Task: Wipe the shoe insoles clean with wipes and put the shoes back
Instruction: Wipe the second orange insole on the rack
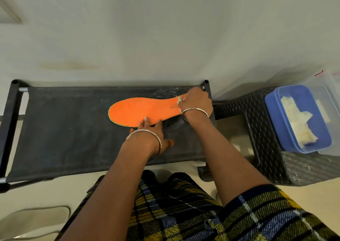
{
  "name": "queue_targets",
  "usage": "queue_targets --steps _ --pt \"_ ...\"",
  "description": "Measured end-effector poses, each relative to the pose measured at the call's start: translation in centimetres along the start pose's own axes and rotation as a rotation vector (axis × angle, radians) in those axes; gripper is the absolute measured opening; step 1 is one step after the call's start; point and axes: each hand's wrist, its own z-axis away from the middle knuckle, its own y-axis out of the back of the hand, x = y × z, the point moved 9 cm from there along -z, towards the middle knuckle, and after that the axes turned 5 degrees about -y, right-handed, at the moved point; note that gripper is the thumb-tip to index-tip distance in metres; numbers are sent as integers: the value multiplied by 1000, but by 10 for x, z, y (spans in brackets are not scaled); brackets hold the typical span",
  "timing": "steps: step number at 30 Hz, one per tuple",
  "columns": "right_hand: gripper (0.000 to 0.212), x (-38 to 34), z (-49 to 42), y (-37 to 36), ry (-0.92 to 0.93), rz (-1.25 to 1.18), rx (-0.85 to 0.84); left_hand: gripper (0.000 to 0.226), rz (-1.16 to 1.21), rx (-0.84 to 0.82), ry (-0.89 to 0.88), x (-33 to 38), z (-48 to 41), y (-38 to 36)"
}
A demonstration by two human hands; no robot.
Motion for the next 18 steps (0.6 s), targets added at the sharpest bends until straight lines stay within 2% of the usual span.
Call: queue_targets --steps 4,7,9,13,15,18 --pt "14 -12 5 -7 50 -83 -18 86 -3 6 1 1 -1 0" --pt "12 -37 17 -25 177 -198 -190 85 6 13 -4 1 -1 1" --pt "10 -44 22 -33 232 -132 -272 85 15 10 -5 1 -2 0" --pt "33 -18 3 -12 97 -13 -104 86 3 -7 -1 0 -1 0" --pt "32 -7 -2 -2 56 26 -42 86 0 -15 3 0 -1 0" --pt "24 -13 1 -2 96 36 -30 86 -3 -11 11 0 -1 0"
